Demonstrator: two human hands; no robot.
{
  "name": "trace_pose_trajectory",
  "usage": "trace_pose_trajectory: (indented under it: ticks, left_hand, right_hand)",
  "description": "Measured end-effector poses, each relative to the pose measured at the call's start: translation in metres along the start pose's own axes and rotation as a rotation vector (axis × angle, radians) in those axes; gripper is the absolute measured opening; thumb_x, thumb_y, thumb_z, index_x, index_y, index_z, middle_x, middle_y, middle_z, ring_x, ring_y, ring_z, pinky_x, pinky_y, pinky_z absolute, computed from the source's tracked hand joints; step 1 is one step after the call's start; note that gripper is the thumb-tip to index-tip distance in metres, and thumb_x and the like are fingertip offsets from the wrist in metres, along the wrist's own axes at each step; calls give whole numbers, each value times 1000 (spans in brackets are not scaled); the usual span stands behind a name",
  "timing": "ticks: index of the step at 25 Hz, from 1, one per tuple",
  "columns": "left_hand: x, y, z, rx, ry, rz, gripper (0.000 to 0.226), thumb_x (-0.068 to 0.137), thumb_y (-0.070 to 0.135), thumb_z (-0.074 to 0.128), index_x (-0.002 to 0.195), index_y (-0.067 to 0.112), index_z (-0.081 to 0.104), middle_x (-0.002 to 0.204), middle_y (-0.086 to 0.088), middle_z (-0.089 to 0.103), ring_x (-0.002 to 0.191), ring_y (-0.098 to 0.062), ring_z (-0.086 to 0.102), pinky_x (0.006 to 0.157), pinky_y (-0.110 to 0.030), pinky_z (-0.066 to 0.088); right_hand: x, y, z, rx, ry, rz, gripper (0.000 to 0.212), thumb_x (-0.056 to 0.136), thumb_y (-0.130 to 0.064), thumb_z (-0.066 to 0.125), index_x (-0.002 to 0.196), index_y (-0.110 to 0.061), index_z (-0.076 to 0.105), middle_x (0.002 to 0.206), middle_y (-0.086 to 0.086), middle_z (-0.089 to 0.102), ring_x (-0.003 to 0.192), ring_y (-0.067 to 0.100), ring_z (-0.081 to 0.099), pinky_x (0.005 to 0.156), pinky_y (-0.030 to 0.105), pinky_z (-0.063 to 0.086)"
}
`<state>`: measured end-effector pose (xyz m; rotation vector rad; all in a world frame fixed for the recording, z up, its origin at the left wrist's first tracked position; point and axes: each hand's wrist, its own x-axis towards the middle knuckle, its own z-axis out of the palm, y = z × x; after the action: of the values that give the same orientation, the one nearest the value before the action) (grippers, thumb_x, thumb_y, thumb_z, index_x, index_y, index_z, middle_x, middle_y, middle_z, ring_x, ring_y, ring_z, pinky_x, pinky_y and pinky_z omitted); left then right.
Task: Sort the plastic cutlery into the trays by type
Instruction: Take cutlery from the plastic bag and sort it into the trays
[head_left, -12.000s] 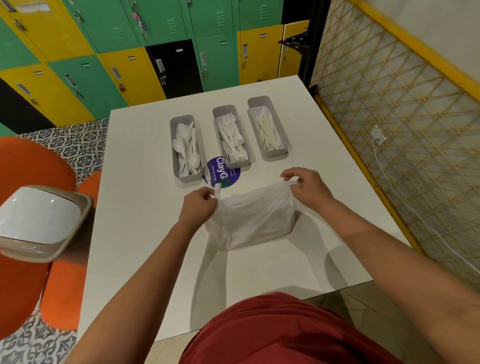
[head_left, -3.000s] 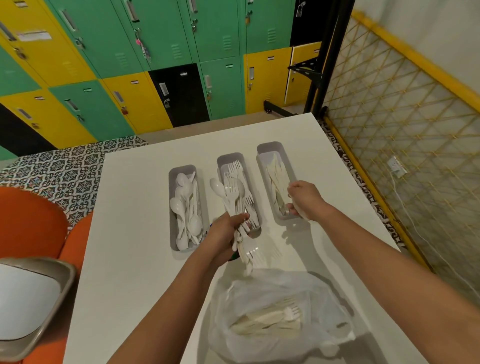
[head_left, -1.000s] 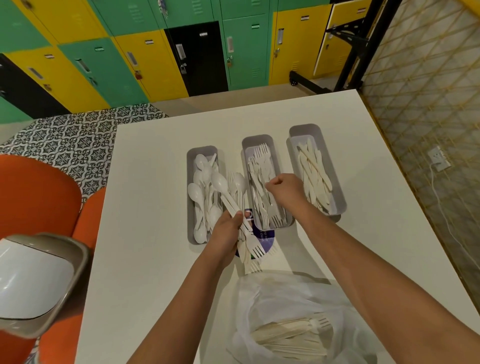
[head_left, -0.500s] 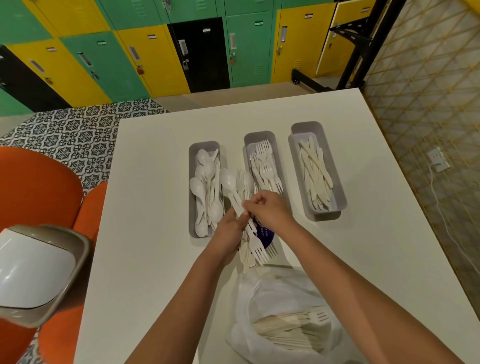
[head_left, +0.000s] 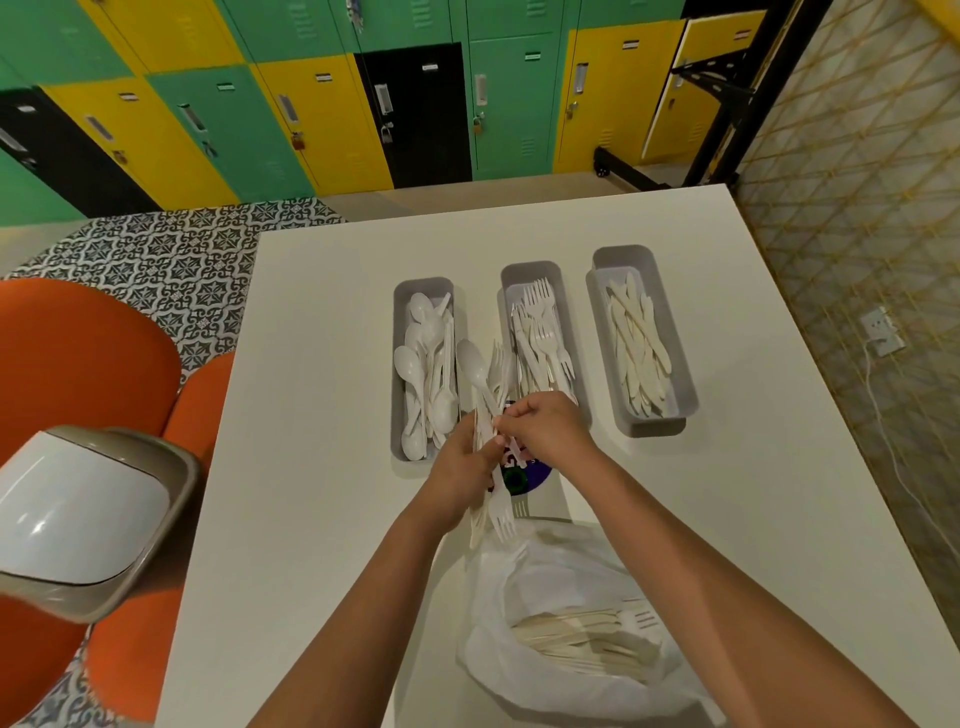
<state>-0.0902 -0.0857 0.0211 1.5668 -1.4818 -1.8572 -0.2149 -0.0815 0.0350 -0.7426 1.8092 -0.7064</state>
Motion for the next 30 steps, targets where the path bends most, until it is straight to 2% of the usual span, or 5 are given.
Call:
trace_pose_trajectory:
  ticks: [6, 12, 19, 22, 30]
  left_hand:
    - [-2, -5, -19, -316, 103, -101, 53, 90, 37, 57, 135, 12, 43, 130, -10, 59, 116, -24, 58, 98, -42, 49]
    - [-4, -6, -49, -497, 201, -69, 33, 99, 12, 43, 131, 7, 50, 118, -13, 65, 104, -25, 65, 89, -36, 52]
    - [-5, -15, -66, -519, 278, -129, 34, 98, 11, 45, 129, -2, 48, 107, -22, 64, 51, -2, 61, 48, -17, 49]
    - [-2, -18, -69, -553, 292, -144, 35, 98, 14, 47, 129, -2, 48, 77, -3, 62, 62, -7, 59, 56, -21, 49]
    - [1, -7, -63, -667, 255, -67, 21, 99, 12, 44, 115, 4, 53, 89, -8, 64, 76, -14, 67, 77, -31, 57]
  right_hand:
    - [-3, -3, 3, -1, -131, -79, 13, 89, -10, 60, 101, -14, 62, 84, 2, 59, 55, 9, 50, 40, 13, 43]
    - [15, -8, 18, -80, -138, -36, 11, 86, -5, 53, 77, -10, 56, 61, 3, 54, 43, 12, 52, 49, 20, 47]
    - [46, -32, 56, -179, -82, -79, 6, 85, -8, 60, 79, -8, 57, 73, 7, 56, 45, 10, 52, 48, 17, 45]
    - [49, -29, 58, -172, -48, -110, 16, 81, -14, 69, 90, -1, 65, 84, 6, 59, 67, 17, 55, 65, 26, 49]
    - [18, -9, 50, -143, -324, -142, 21, 87, -30, 61, 87, -10, 66, 73, 0, 61, 66, 12, 56, 65, 23, 46]
